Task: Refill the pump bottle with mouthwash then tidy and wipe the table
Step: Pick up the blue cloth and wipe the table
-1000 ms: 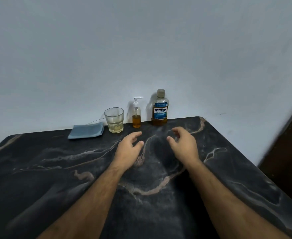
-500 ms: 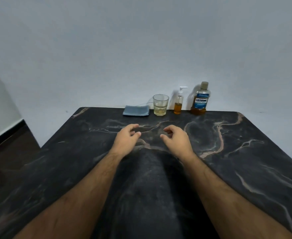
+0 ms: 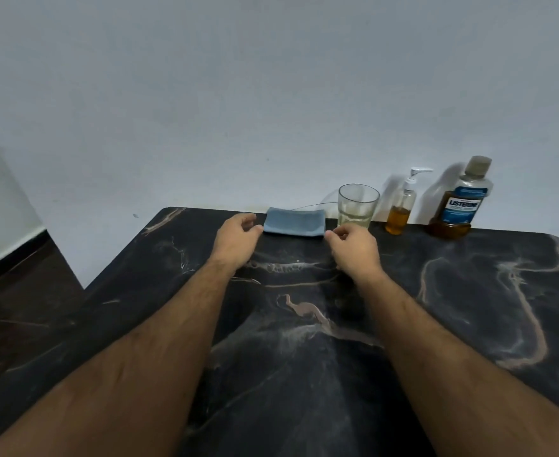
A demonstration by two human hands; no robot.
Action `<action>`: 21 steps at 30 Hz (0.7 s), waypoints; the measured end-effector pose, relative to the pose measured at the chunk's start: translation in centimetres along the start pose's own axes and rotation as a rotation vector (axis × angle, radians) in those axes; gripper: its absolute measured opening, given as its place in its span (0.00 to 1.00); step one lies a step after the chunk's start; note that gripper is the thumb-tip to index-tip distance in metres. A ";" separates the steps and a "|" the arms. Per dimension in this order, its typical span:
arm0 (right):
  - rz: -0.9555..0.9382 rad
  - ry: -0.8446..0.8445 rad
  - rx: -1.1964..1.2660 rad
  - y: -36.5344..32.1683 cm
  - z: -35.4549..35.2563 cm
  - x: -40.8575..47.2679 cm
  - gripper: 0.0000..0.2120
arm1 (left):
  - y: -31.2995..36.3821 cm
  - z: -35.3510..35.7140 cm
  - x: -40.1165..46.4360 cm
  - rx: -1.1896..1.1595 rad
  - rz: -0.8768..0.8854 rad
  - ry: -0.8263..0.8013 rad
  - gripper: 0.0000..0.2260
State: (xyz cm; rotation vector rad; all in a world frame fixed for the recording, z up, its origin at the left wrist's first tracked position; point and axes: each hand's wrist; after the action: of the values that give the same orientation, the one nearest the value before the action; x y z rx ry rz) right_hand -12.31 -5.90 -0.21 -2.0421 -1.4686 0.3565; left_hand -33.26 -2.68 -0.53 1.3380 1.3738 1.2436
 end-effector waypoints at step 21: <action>0.012 -0.025 0.351 -1.3 0.5 0.2 0.08 | 0.6 2.6 2.5 0.193 -0.239 0.073 0.14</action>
State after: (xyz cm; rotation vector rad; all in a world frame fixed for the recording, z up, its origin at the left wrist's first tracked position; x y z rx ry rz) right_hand -13.52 -5.28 0.15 -1.7707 -1.3026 0.6010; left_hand -30.86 0.04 -0.22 1.2223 1.6866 1.0288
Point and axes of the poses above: each hand's wrist, its own x-axis towards the middle knuckle, its own z-axis out of the palm, y = z × x, and after that the axes turned 15 degrees about -x, right-handed
